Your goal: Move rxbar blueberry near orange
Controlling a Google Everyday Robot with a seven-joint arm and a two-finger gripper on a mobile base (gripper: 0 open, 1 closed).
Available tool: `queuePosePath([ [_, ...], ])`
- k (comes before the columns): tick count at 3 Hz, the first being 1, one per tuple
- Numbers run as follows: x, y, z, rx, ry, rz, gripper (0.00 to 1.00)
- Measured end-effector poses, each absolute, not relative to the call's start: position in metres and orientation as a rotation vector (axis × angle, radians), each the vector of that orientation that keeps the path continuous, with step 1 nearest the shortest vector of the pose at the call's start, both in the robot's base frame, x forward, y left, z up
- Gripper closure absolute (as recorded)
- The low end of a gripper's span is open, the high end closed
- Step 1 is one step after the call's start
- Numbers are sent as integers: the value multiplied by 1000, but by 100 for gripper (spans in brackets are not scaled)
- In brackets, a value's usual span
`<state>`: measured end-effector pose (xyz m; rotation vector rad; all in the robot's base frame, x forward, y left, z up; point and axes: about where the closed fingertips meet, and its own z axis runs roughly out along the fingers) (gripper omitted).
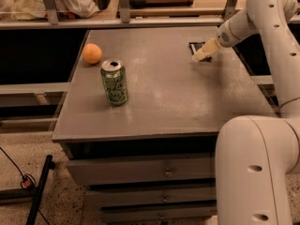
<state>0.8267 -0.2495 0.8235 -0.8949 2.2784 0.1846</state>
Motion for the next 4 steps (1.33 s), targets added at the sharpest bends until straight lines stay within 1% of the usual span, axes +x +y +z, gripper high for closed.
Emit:
queuePosePath([
  [1,820,-248,812,-881,2316,185,18],
  [4,815,-244,819,-880,2336,182,87],
])
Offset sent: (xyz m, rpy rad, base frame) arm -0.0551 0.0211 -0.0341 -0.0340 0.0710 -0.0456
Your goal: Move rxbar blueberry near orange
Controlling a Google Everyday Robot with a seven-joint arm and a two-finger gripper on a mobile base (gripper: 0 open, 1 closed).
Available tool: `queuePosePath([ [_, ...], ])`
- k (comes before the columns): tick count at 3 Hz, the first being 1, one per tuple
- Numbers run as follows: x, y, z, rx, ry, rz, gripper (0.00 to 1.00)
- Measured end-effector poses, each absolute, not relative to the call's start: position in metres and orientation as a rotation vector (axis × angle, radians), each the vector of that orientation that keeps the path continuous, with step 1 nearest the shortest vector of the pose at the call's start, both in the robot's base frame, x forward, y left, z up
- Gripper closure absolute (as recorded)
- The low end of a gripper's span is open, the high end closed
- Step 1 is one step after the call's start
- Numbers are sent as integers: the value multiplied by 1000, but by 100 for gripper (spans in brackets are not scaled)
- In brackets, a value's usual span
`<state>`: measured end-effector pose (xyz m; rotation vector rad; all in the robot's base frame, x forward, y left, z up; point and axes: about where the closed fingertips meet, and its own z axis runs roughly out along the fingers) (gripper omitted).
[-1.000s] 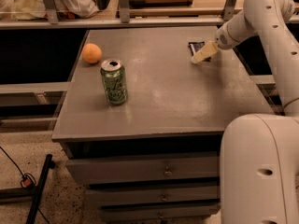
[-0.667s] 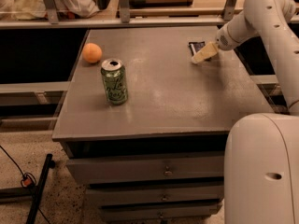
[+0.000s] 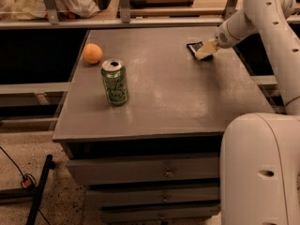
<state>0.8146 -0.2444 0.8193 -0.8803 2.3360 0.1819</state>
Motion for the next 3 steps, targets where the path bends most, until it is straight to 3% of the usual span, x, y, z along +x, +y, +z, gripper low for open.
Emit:
queuePosePath([
  [1,815,-244,819,-880,2336,182,100],
  [3,811,-235,820,-945,2340,149,100],
])
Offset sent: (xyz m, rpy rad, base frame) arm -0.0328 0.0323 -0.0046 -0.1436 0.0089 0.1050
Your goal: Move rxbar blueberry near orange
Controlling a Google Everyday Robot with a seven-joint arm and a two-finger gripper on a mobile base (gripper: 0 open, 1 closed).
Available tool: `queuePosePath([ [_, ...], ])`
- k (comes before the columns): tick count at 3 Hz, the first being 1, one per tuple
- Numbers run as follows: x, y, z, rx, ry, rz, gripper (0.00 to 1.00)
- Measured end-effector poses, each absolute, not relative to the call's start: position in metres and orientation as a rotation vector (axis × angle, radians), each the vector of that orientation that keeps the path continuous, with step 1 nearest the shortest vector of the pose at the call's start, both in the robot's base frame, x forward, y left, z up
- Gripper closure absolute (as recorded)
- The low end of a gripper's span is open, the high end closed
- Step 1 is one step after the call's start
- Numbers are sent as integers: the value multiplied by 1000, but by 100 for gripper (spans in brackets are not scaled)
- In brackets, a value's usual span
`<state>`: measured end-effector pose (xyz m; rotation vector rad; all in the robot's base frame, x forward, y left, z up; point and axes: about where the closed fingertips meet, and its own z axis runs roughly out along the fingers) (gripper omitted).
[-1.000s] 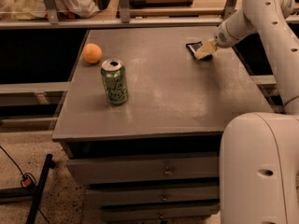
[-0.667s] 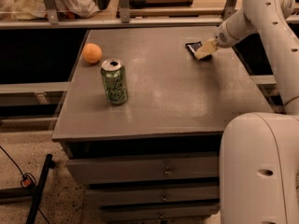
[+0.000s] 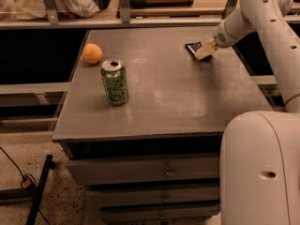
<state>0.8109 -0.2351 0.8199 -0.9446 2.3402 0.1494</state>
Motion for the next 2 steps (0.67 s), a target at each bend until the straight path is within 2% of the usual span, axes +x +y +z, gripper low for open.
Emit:
queuePosePath([
  [2,811,-235,821,-945,2340,149,100],
])
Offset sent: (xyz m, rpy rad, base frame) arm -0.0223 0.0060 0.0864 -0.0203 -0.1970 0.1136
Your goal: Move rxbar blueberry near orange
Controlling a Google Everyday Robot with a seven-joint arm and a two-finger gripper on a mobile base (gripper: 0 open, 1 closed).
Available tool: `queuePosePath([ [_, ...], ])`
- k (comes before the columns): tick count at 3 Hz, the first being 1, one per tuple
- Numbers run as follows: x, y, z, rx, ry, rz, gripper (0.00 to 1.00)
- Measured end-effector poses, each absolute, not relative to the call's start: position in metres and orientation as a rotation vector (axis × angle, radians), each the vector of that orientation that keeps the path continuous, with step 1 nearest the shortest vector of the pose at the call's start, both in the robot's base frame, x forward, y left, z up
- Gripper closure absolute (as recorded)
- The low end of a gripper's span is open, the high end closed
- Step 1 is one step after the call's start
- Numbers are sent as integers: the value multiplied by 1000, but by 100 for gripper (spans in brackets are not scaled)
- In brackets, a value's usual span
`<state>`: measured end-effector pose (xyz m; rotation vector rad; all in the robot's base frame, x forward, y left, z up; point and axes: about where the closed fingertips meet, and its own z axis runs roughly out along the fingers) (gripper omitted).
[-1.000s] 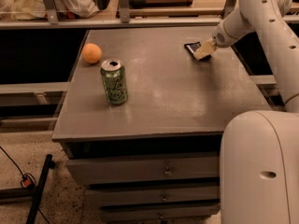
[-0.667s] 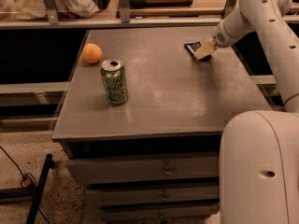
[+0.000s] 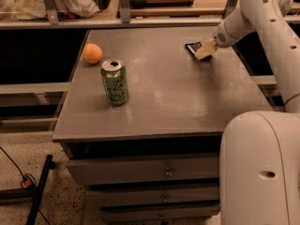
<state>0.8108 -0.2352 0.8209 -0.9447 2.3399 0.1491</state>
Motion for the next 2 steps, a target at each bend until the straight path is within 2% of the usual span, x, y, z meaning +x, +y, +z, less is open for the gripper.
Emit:
queuePosePath([
  [1,811,-235,821,-945,2340,149,100],
  [2,806,-234,860,-976,2225,153,100],
])
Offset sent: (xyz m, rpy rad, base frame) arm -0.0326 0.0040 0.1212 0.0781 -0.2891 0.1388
